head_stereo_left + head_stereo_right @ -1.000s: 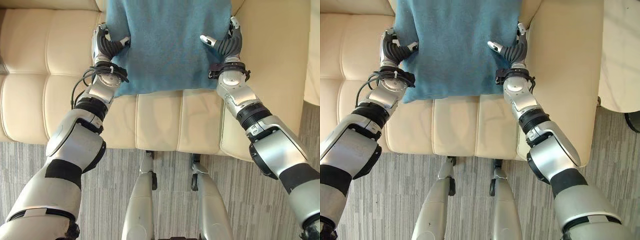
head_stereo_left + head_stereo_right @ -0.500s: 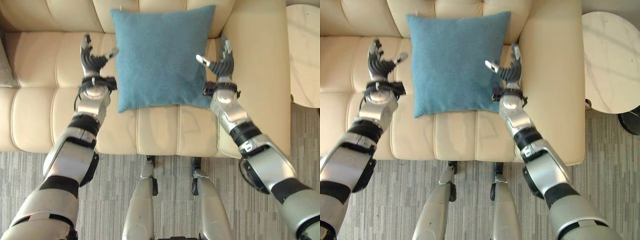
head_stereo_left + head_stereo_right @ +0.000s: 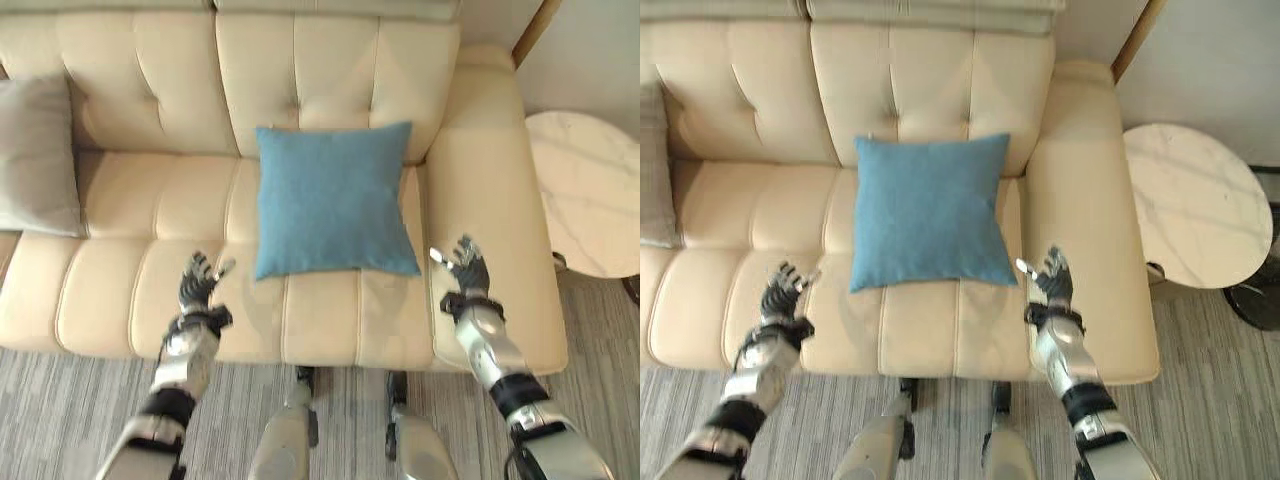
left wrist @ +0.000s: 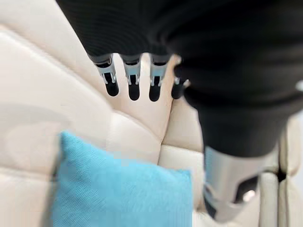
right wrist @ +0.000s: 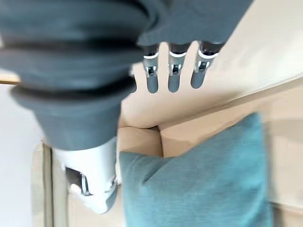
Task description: Pick up all the scattered cushions and arrange them neatly on the sofa.
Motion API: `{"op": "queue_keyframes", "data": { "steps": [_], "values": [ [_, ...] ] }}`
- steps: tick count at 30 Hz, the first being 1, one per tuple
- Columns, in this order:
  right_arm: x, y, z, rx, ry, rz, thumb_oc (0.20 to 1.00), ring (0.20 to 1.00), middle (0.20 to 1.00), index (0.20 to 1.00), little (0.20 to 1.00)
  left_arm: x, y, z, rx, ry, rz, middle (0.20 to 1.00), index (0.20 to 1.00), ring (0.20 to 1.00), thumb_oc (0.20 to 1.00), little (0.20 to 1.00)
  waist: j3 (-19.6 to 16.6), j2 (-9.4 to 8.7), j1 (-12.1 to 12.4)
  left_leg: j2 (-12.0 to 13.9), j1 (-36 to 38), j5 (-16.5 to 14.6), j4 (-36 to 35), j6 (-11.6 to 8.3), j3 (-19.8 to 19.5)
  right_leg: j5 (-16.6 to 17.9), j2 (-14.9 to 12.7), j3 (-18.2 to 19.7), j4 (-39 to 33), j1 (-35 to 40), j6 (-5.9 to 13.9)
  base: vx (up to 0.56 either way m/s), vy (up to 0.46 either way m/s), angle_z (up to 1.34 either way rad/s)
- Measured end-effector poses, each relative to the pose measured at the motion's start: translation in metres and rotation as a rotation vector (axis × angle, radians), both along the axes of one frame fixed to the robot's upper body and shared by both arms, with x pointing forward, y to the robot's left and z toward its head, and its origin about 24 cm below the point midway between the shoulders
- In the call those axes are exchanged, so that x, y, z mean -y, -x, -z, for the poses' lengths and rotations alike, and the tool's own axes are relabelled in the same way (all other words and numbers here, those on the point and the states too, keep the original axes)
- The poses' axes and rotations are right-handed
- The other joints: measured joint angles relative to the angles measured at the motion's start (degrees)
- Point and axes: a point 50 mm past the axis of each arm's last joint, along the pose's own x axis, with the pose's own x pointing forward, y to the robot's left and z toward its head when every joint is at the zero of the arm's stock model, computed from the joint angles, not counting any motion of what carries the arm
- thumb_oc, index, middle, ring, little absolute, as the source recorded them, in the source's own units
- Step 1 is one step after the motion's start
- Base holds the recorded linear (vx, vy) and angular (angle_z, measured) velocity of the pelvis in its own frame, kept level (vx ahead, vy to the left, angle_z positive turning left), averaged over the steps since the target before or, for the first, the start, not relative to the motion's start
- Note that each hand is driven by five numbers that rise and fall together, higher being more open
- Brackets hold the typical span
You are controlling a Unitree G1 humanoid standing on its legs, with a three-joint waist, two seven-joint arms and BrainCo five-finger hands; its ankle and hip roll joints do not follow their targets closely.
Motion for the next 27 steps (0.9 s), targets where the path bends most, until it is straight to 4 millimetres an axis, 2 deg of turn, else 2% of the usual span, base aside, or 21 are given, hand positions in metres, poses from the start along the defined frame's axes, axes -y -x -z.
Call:
{"op": "queue_keyframes", "data": {
  "steps": [2,4,5,7,14,17,18,20,21,22,23,24,25,26,27],
  "values": [
    [0.008,0.017,0.015,-0.051,0.028,-0.017,1.0,1.0,1.0,1.0,1.0,0.006,0.022,0.009,-0.018,-0.013,0.066,1.0,1.0,1.0,1.0,1.0,-1.2,-0.42,-0.2,-0.2,2.3,-1.0,0.0,-0.19,0.2,0.1,-0.1,0.1,-1.4,2.8,-0.02,0.02,0.068,-0.09],
    [0.014,0.042,0.039,-0.158,0.061,-0.044,1.0,1.0,1.0,1.0,1.0,0.005,0.048,0.027,-0.098,-0.002,0.082,1.0,1.0,1.0,1.0,1.0,-4.8,-1.01,-0.2,0.2,3.5,-2.5,0.0,-1.17,0.7,-0.4,0.1,0.7,-1.6,3.3,-0.09,0.01,0.078,-0.19],
    [0.017,0.052,0.047,-0.202,0.075,-0.056,1.0,1.0,1.0,1.0,1.0,0.004,0.059,0.034,-0.139,-0.011,0.098,1.0,1.0,1.0,1.0,1.0,-5.7,-1.25,-0.2,0.1,4.4,-2.6,0.0,-1.06,1.3,-0.4,0.1,1.1,-1.6,3.9,-0.11,0.01,0.11,-0.2],
    [0.021,0.066,0.058,-0.253,0.082,-0.06,1.0,1.0,1.0,1.0,1.0,0.008,0.069,0.041,-0.178,0.012,0.114,1.0,1.0,1.0,1.0,1.0,-7.1,-1.35,-0.2,0.2,5.3,-2.8,-0.1,-0.97,1.5,-0.5,0.1,1.3,-1.6,4.7,-0.15,0.01,0.079,-0.09],
    [0.013,0.11,0.087,-0.384,0.01,-0.095,1.0,1.0,1.0,1.0,1.0,0.02,0.083,0.055,-0.269,0.011,0.201,1.0,1.0,1.0,1.0,1.0,-9.4,-2.0,-0.4,0.2,6.6,-3.3,-0.4,-0.46,1.7,-1.4,-0.3,1.5,0.2,5.0,-0.2,-0.09,0.049,-0.01],
    [0.009,0.109,0.088,-0.386,-0.005,-0.093,1.0,1.0,1.0,1.0,1.0,0.023,0.085,0.057,-0.29,-0.025,0.231,1.0,1.0,1.0,1.0,1.0,-9.1,-2.28,-0.6,0.3,6.8,-3.1,0.0,-0.18,3.3,-1.1,-0.1,2.9,3.6,2.6,0.3,-0.25,-0.019,-0.28],
    [0.008,0.103,0.085,-0.369,-0.004,-0.094,1.0,1.0,1.0,1.0,1.0,0.022,0.082,0.055,-0.285,-0.058,0.24,1.0,1.0,1.0,1.0,1.0,-8.2,-2.12,-0.5,0.4,6.7,-2.9,-0.1,-0.01,3.4,-1.0,-0.1,2.9,4.5,1.9,0.28,-0.21,0.002,-0.16],
    [0.008,0.104,0.085,-0.37,-0.004,-0.088,1.0,1.0,1.0,1.0,1.0,0.021,0.076,0.05,-0.272,-0.104,0.255,1.0,1.0,1.0,1.0,1.0,-7.7,-2.17,-0.8,0.4,5.9,-2.8,-0.1,0.23,3.6,-1.1,-0.3,3.0,4.7,0.8,0.53,-0.22,-0.028,-0.05],
    [0.009,0.105,0.085,-0.371,-0.004,-0.081,1.0,1.0,1.0,1.0,1.0,0.02,0.073,0.046,-0.257,-0.123,0.26,1.0,1.0,1.0,1.0,1.0,-7.3,-1.65,-0.5,1.4,5.2,-1.7,-0.2,1.66,4.8,-2.5,-0.1,2.5,4.6,0.8,0.61,-0.15,-0.081,-0.2],
    [0.009,0.102,0.084,-0.362,-0.001,-0.081,1.0,1.0,1.0,1.0,1.0,0.02,0.072,0.044,-0.246,-0.136,0.258,1.0,1.0,1.0,1.0,1.0,-6.4,-0.29,0.2,3.3,4.8,-0.5,-0.4,2.43,6.3,-5.7,1.1,2.1,12.6,-2.3,0.3,-0.15,-0.08,-0.25],
    [0.008,0.102,0.083,-0.361,-0.003,-0.082,1.0,1.0,1.0,1.0,1.0,0.019,0.072,0.043,-0.243,-0.14,0.258,1.0,1.0,1.0,1.0,1.0,-6.3,0.12,0.5,4.0,4.7,-0.5,-0.3,2.42,6.4,-7.7,1.4,1.8,17.6,-3.7,-0.22,-0.18,-0.124,-0.22],
    [0.007,0.103,0.084,-0.362,-0.006,-0.084,1.0,1.0,1.0,1.0,1.0,0.018,0.074,0.043,-0.246,-0.144,0.258,1.0,1.0,1.0,1.0,1.0,-6.2,0.33,0.6,4.6,4.8,-0.4,0.0,2.32,6.8,-12.7,1.7,0.8,26.8,-4.2,0.46,-0.23,-0.165,-0.11],
    [0.006,0.102,0.083,-0.356,-0.008,-0.083,1.0,1.0,1.0,1.0,1.0,0.015,0.077,0.044,-0.248,-0.144,0.241,1.0,1.0,1.0,1.0,1.0,-6.5,-0.39,1.4,4.9,4.8,0.3,0.0,2.12,8.2,-16.6,1.6,0.6,30.8,-3.8,0.01,-0.22,-0.166,-0.18],
    [0.005,0.102,0.083,-0.354,-0.01,-0.083,1.0,1.0,1.0,1.0,1.0,0.013,0.079,0.045,-0.253,-0.139,0.23,1.0,1.0,1.0,1.0,1.0,-6.9,-0.99,1.7,4.9,4.4,0.2,-0.1,2.04,9.1,-17.3,1.8,0.0,30.2,-3.3,-0.86,-0.22,-0.25,-0.54],
    [0.003,0.098,0.081,-0.339,-0.016,-0.086,1.0,1.0,1.0,1.0,1.0,0.009,0.083,0.047,-0.267,-0.136,0.202,1.0,1.0,1.0,1.0,1.0,-7.2,-2.19,3.7,5.1,3.5,-0.2,0.2,0.99,10.3,-19.5,2.0,-0.4,25.9,-2.8,-3.88,-0.19,-0.274,-0.7]
  ]
}}
